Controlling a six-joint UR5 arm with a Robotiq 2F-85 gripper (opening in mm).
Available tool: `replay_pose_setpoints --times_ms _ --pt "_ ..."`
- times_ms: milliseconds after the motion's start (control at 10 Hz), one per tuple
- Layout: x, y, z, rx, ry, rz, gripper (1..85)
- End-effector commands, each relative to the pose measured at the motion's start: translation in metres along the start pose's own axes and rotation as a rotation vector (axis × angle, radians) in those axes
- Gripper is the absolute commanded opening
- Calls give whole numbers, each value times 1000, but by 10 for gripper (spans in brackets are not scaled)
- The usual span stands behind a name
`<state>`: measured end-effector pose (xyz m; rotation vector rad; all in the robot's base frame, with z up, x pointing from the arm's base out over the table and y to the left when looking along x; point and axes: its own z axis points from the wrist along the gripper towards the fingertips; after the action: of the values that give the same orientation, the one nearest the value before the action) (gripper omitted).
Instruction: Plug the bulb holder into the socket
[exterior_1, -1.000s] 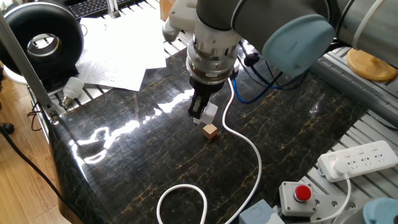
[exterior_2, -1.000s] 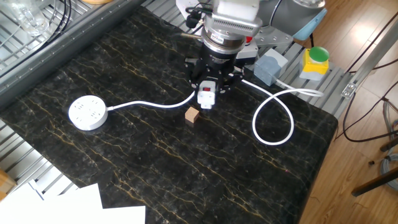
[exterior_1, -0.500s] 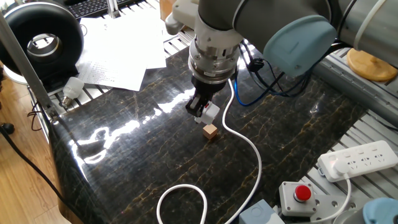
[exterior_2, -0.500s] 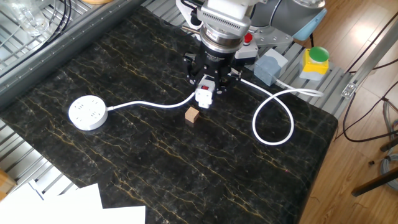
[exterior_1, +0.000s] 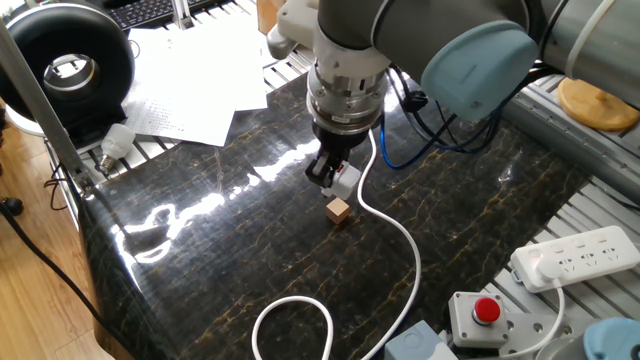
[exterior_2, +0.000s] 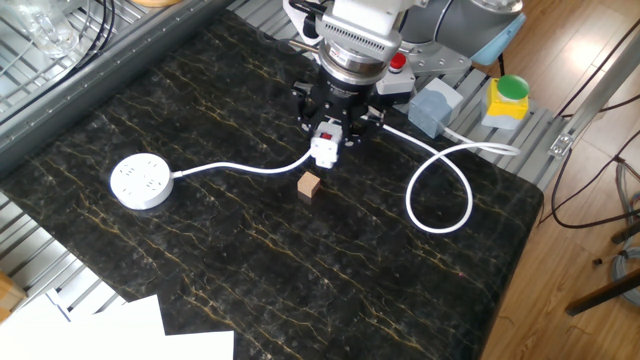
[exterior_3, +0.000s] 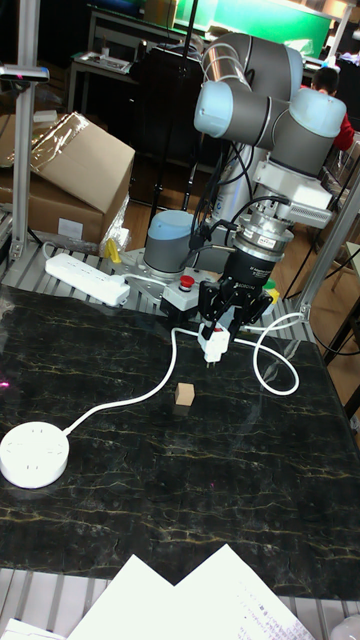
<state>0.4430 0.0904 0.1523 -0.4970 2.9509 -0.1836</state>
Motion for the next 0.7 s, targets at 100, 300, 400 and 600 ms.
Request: replay_pose_setpoints --times_ms 100,300,400,600 --pt "0 -3 -1 6 1 25 10" --pt "0 0 -1 -2 2 14 10" --pt "1 2 -1 -11 4 0 10" --pt "1 9 -1 -38 4 -21 10"
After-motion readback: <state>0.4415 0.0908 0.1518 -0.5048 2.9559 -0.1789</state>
